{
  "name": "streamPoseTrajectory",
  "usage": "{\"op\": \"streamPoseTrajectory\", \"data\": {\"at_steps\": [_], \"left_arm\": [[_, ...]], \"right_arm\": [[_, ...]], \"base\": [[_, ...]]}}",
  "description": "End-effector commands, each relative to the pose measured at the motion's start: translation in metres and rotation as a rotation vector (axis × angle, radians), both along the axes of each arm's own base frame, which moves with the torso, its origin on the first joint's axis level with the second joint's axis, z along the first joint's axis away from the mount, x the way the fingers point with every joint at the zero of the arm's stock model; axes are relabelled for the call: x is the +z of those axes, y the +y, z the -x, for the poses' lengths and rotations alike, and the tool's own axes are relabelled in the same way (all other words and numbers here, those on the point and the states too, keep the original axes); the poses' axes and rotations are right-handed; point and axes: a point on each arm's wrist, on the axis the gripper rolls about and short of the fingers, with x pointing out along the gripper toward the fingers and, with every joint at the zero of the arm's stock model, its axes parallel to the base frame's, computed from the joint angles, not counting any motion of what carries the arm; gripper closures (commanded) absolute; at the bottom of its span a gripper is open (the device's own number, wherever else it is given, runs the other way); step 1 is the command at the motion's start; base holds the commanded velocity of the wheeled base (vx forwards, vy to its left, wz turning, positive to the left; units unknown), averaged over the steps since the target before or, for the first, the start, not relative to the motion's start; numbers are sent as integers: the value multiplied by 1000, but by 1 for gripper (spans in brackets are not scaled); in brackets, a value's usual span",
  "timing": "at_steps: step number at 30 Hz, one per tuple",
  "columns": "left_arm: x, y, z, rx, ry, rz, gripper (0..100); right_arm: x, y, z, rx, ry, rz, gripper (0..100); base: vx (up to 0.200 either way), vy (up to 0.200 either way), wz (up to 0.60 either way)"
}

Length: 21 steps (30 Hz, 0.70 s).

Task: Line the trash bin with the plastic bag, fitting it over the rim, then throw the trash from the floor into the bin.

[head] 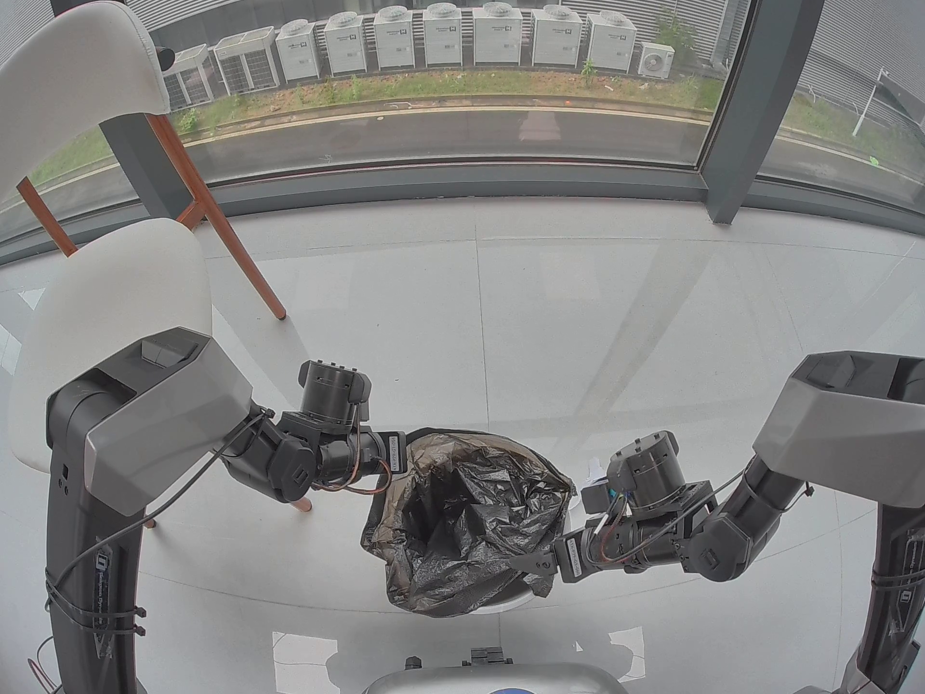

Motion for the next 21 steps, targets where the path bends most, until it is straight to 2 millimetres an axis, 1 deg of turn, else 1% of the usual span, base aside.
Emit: {"op": "streamPoseTrajectory", "data": {"at_steps": [1, 7, 13, 21], "left_arm": [[0, 0, 0, 2, 1, 0, 100], [0, 1, -1, 3, 1, 0, 100], [-1, 1, 0, 3, 4, -1, 100], [0, 1, -1, 3, 1, 0, 100]], "right_arm": [[-10, -2, 2, 27, 19, 19, 0], [-15, 0, 1, 55, 14, 18, 0], [-23, 5, -3, 61, -26, -10, 0], [-25, 7, -7, 60, -47, -23, 0]], "base": [[0, 0, 0], [0, 0, 0], [0, 0, 0], [0, 0, 0]]}}
